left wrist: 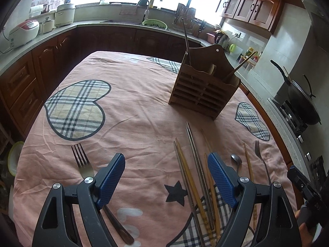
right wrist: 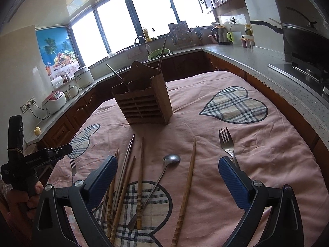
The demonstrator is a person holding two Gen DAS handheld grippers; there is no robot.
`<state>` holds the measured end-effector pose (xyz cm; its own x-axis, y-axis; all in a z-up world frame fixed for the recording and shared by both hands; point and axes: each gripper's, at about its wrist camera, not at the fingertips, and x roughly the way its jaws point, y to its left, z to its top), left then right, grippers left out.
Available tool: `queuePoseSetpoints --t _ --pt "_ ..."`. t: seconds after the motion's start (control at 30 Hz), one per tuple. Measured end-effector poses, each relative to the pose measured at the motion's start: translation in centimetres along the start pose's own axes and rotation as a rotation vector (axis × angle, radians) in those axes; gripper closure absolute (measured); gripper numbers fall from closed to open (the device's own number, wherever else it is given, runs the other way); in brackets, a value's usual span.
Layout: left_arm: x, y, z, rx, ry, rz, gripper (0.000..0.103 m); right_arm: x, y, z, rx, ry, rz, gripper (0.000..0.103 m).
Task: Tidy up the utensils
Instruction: 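Move both grippers back down toward the remaining chopsticks on the cloth, then grasp a thin chopstick with the left gripper while the right grasps a wooden chopstick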
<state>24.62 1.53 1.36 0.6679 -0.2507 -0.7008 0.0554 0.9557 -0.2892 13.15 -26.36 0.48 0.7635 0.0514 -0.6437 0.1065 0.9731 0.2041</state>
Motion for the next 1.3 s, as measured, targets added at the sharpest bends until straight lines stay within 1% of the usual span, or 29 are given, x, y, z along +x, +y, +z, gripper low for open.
queuePoseSetpoints --t 0.17,0.5,0.6,0.67,0.73,0.87,0.93,1.0,1.07,1.13,1.2,1.3 --pt "2.0 -0.5 0.7 0.015 0.047 0.007 0.021 1.6 -0.3 0.0 0.006 0.045 0.001 0.003" --pt "6.4 -1.7 2.9 0.040 0.104 0.009 0.023 4.7 -1.4 1.1 0.005 0.095 -0.028 0.006" --pt "8.0 -2.2 3.6 0.051 0.118 0.003 0.025 5.9 -2.1 1.5 0.016 0.121 -0.033 0.013" --pt "9.0 -2.6 4.1 0.060 0.129 0.002 0.027 6.6 -2.5 1.8 0.027 0.139 -0.031 0.023" --pt "10.2 -3.1 4.6 0.067 0.140 -0.003 0.030 7.3 -2.8 2.0 0.030 0.155 -0.036 0.026" --pt "12.9 -3.8 5.7 0.081 0.168 -0.007 0.041 9.0 -3.1 2.3 0.029 0.194 -0.053 0.038" --pt "14.3 -4.3 6.1 0.097 0.185 -0.012 0.044 9.8 -3.4 2.3 0.031 0.213 -0.063 0.044" --pt "15.7 -4.8 6.5 0.119 0.199 -0.008 0.045 10.5 -3.6 2.4 0.033 0.229 -0.077 0.047" --pt "17.3 -5.3 6.9 0.140 0.216 -0.004 0.048 11.2 -3.9 2.5 0.038 0.245 -0.082 0.055" --pt "18.9 -5.6 7.2 0.151 0.238 0.006 0.055 11.8 -4.1 2.5 0.039 0.259 -0.086 0.061" --pt "20.3 -5.8 7.5 0.155 0.264 0.004 0.068 12.5 -4.4 2.5 0.038 0.270 -0.092 0.063" --pt "22.3 -5.9 7.4 0.165 0.306 0.013 0.077 13.4 -4.6 2.5 0.038 0.289 -0.101 0.068"
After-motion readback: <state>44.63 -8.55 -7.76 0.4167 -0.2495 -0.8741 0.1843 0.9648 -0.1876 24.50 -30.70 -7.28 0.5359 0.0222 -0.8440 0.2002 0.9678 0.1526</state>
